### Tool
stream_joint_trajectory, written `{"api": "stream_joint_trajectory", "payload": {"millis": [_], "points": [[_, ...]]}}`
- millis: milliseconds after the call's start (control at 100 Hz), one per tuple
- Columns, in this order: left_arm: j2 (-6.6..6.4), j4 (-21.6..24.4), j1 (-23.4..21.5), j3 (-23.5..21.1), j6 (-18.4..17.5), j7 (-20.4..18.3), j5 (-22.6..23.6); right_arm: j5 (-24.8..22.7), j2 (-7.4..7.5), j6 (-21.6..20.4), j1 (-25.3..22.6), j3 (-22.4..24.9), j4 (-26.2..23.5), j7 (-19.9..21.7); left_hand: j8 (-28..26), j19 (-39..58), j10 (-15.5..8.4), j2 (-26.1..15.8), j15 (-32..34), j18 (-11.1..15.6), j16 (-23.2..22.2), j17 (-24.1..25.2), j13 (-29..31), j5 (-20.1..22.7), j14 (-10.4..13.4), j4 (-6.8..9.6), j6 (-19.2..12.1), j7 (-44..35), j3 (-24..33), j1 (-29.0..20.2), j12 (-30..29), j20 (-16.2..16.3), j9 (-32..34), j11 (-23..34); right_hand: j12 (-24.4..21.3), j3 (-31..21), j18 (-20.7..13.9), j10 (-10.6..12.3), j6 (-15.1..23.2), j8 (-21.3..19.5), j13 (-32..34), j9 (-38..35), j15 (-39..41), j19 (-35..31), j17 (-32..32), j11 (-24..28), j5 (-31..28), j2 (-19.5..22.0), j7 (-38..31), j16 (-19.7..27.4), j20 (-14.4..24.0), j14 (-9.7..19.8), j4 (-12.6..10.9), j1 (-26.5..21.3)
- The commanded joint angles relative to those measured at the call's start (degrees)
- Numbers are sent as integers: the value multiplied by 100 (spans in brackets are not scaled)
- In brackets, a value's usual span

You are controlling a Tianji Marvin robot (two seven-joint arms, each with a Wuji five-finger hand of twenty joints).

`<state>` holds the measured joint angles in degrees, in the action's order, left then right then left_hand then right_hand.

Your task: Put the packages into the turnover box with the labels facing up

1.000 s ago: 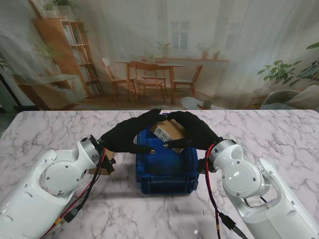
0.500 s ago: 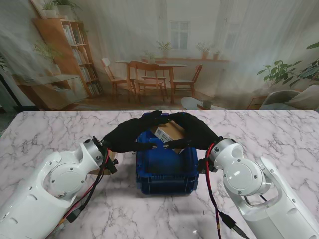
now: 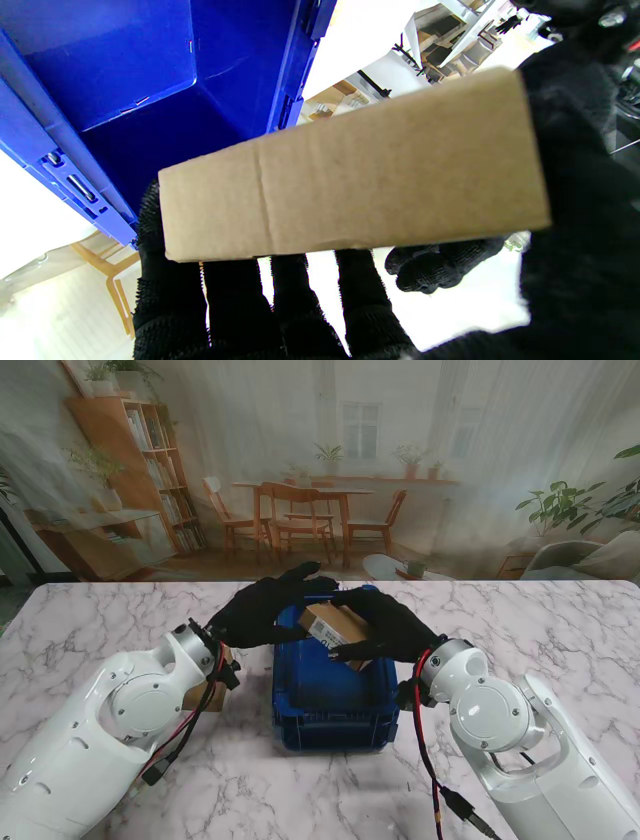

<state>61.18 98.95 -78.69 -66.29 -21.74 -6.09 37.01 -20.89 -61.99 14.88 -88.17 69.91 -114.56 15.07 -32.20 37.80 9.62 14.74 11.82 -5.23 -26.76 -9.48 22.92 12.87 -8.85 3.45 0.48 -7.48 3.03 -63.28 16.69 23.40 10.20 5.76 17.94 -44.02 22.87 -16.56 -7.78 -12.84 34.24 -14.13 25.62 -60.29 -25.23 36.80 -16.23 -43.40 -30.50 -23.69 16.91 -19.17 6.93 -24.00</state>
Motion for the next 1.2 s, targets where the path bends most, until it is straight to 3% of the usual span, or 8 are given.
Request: {"api": "stream_joint_trajectory", "payload": {"millis": [0,300,500,670,950,1050,1140,1190], "points": [[29,-25,74,52,28,-135,-36,46,1,44,28,-15,25,30,-64,51,52,-243,78,65,-49,97,-137,48,-48,-102,-224,-40,-54,-254,71,75,-88,-4,-16,-1495,-747,24,-149,41,608,-58,989,-1253,-624,-45,-132,479,9,-83,447,685,-325,-1161],[37,-253,307,315,177,-185,-44,217,-3,79,14,48,63,53,-71,61,54,-379,130,1,-67,34,-51,147,-62,-118,-253,-69,-102,-256,82,106,-38,-36,-13,-1509,-744,14,-172,37,637,-86,1024,-1281,-663,-45,-162,472,35,-98,448,687,-333,-1179],[87,-386,351,400,276,-6,-109,288,-8,76,40,33,82,55,-962,262,5,-724,236,-94,-200,-6,62,461,-73,-246,-345,-1140,-334,-256,285,298,215,174,-12,-1498,-731,23,-185,37,633,-82,1023,-1285,-668,-49,-159,501,54,-98,445,685,-334,-1178],[122,-444,270,369,172,160,-217,335,-10,128,88,0,129,72,-1882,247,-73,-502,217,-305,-224,116,78,848,-74,-334,-494,-1988,-368,30,438,358,505,334,-15,-1405,-676,17,-189,35,563,-77,975,-1246,-604,-60,-151,537,72,-80,429,649,-314,-1056],[97,-404,161,270,-174,170,-169,732,-35,296,178,68,258,110,-1763,167,-238,-294,190,-719,-216,100,428,1439,-23,-342,-684,-2331,-323,43,523,454,929,438,-43,-1099,-570,40,-154,39,410,-49,848,-1171,-410,-126,-158,525,152,-35,419,579,-300,-703],[103,-414,145,280,-222,217,-146,788,-37,330,208,85,304,124,-1777,368,-259,-298,325,-737,-348,-18,658,1657,-13,-314,-629,-2677,-282,-141,869,664,1221,750,-55,-990,-512,47,-76,7,320,-34,785,-1128,-280,-158,-154,574,157,-14,418,566,-288,-590],[108,-405,124,293,-190,160,-327,815,-41,339,217,96,338,124,-1626,737,-370,-259,731,-846,-761,-241,1204,1943,-158,-257,-507,-2950,-219,-428,1375,901,2085,1231,-79,-571,-271,102,6,-68,172,-21,599,-979,-52,-222,-66,850,214,61,404,539,-202,-197],[117,-405,117,314,-152,126,-476,920,-60,378,212,101,344,84,-1494,991,-417,-250,999,-844,-1140,-369,1469,2058,-124,-225,-379,-3145,-203,-540,2094,1022,2438,1482,-96,-300,-6,138,42,-107,59,-7,470,-849,116,-266,-16,955,269,111,381,499,-167,-26]]}}
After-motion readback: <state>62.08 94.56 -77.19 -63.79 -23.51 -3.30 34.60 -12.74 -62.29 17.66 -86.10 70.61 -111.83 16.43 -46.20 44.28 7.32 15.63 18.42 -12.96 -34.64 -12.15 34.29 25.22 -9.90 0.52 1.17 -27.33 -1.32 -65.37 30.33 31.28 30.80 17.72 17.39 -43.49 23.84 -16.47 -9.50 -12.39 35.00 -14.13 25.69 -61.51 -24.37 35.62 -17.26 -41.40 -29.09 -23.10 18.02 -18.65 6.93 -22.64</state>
